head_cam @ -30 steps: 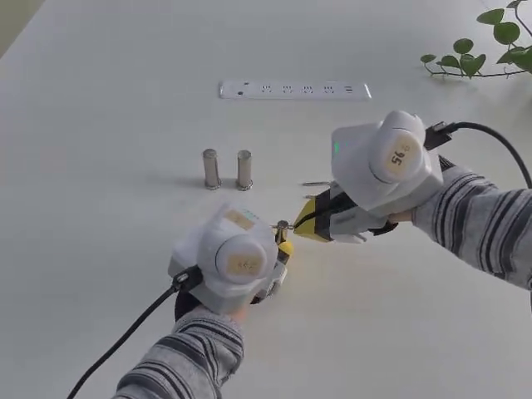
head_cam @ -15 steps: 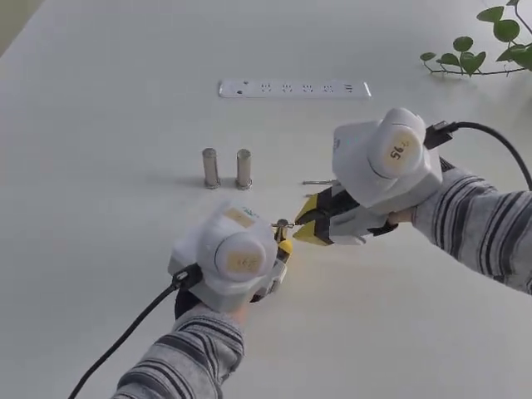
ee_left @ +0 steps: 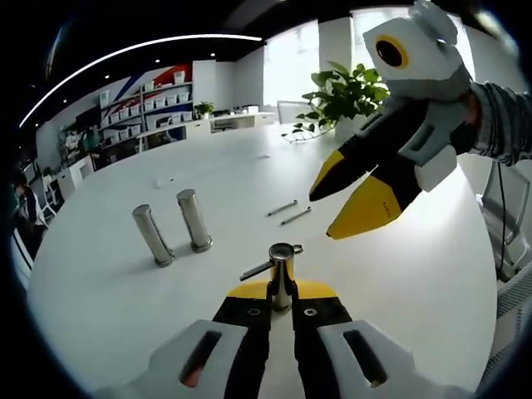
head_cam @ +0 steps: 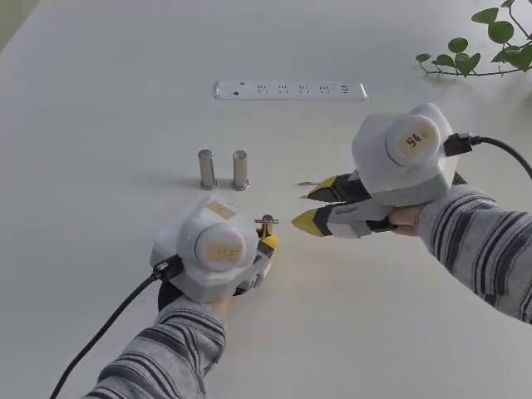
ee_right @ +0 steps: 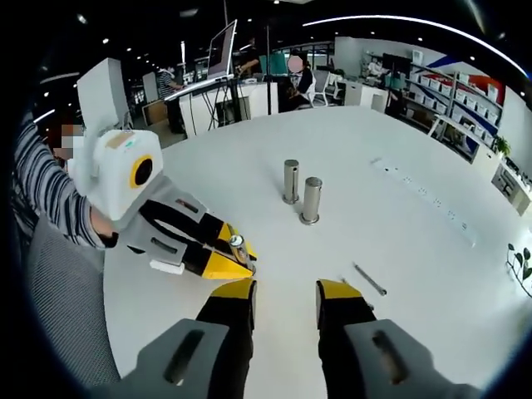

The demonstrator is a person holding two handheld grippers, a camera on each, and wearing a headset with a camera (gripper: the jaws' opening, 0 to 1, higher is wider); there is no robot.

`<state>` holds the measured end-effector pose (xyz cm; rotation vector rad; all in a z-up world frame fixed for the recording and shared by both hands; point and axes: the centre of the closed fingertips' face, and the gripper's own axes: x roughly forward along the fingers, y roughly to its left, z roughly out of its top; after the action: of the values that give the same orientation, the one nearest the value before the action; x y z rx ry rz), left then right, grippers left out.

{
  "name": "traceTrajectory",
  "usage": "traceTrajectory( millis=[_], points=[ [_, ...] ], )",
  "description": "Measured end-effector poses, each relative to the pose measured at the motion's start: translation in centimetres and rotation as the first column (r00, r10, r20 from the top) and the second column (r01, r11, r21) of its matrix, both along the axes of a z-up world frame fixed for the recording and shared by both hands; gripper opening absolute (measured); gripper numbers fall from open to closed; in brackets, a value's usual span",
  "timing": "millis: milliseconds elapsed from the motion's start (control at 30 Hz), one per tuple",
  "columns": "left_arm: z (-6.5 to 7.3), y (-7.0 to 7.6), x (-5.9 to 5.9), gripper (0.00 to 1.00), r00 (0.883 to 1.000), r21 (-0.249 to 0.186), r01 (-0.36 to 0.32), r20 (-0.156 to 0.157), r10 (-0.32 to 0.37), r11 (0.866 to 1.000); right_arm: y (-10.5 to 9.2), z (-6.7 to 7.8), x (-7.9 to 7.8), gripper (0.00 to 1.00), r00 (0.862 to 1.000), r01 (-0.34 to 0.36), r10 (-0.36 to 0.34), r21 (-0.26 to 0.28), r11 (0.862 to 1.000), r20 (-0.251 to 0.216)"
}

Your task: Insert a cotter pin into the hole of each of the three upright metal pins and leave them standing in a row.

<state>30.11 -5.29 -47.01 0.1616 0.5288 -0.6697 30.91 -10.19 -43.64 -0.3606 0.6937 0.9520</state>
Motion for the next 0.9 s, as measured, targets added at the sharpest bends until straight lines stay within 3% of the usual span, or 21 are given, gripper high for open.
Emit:
traceTrajectory(
  millis=[133,433,733,900],
  points=[
    [0.4,1.1,0.7,0.05,1.000,0.012,-0.005,0.012,0.005,1.000,0.1,-0.1,-0.3,0.30,1.000,0.015,-0.015,0.029,0.999,-0.002],
    [0.6,4.5,2.1,0.05,0.999,0.042,-0.024,0.026,0.023,0.999,1.0,0.9,0.2,0.36,0.998,0.064,-0.067,0.156,0.986,0.013],
    [0.4,6.9,2.6,0.05,0.998,0.053,-0.051,0.025,0.050,0.997,1.2,0.8,0.2,0.38,0.997,0.077,-0.079,0.164,0.983,0.006],
    [0.3,7.9,2.9,0.05,0.997,0.042,-0.069,0.025,0.068,0.997,1.0,0.2,-0.1,0.38,0.998,0.070,-0.070,0.129,0.989,-0.006]
  ],
)
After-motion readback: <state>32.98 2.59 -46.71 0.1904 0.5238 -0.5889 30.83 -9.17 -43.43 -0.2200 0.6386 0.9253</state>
